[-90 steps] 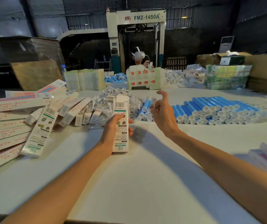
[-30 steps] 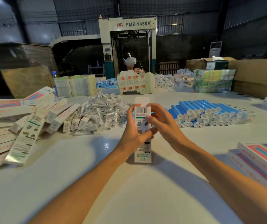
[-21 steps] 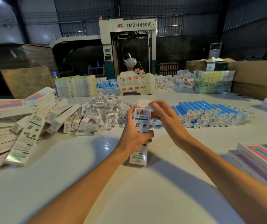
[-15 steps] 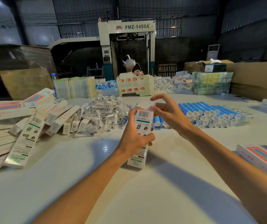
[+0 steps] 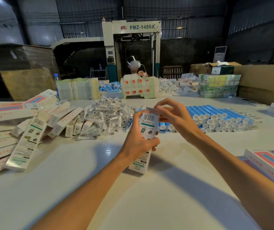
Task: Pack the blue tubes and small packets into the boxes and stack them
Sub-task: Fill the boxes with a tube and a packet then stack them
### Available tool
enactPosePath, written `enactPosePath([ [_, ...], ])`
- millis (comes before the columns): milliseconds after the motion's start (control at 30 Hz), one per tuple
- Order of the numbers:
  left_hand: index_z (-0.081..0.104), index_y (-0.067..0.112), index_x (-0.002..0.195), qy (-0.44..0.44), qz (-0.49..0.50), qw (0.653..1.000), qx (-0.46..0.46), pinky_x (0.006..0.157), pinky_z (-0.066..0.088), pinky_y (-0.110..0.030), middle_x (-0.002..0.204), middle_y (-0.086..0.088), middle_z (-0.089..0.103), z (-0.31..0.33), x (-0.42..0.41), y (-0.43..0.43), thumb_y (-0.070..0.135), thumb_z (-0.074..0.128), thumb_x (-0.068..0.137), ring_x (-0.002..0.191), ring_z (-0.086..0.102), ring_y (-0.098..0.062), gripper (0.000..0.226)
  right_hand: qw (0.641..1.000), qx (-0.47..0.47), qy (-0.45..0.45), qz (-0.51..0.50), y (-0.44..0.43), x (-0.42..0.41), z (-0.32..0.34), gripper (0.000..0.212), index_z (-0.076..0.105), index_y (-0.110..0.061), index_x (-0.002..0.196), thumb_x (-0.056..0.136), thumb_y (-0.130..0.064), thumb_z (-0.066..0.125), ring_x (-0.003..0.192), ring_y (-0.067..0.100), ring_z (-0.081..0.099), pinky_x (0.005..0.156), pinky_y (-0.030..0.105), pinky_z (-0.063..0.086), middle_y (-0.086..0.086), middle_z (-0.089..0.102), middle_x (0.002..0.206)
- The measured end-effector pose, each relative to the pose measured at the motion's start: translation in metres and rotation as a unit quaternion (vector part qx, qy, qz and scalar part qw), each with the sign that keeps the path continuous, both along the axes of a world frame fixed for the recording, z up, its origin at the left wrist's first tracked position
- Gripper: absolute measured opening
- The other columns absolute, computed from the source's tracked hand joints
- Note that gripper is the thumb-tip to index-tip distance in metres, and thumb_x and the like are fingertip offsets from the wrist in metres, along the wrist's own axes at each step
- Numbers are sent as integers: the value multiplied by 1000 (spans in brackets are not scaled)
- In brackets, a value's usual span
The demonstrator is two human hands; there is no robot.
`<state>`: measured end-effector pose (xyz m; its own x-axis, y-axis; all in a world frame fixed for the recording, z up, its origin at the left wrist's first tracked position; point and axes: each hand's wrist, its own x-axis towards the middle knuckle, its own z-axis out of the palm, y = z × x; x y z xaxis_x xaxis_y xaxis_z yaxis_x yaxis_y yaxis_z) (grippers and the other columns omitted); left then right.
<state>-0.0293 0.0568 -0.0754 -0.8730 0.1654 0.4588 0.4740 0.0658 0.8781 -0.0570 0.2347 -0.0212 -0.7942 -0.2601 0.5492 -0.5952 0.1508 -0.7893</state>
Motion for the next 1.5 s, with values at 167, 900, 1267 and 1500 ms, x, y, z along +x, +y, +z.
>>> enactPosePath([
  [167,38,39,142,2,-6,1000,-17,59,62,-36,109,-13,65,2,0,-1,-10,76,77,81,69,-15,90,994,-86,-67,6,-2,4,3,19,71,-4,104,99,-22,69,102,28,76,91,49,62,12,79,104],
  [900,29,44,144,38,-7,998,-52,57,62,-38,118,-7,57,0,0,-6,0,77,71,69,71,-21,98,994,-40,-94,-35,-6,15,18,6,77,-9,90,91,-4,74,95,20,76,87,43,63,4,80,93],
  [1267,32,45,148,30,12,998,-50,55,63,-42,117,-6,60,5,5,-4,2,79,72,73,73,-31,99,990,1,-139,12,5,7,29,6,77,-8,88,92,-6,73,100,16,75,79,29,63,6,79,99],
  [1500,36,44,143,15,44,999,-27,59,65,-46,115,-9,61,4,3,-5,-7,77,76,78,70,-27,94,987,-83,-121,65,-3,12,-6,22,77,-11,116,99,-6,64,112,19,72,94,33,60,6,78,113],
])
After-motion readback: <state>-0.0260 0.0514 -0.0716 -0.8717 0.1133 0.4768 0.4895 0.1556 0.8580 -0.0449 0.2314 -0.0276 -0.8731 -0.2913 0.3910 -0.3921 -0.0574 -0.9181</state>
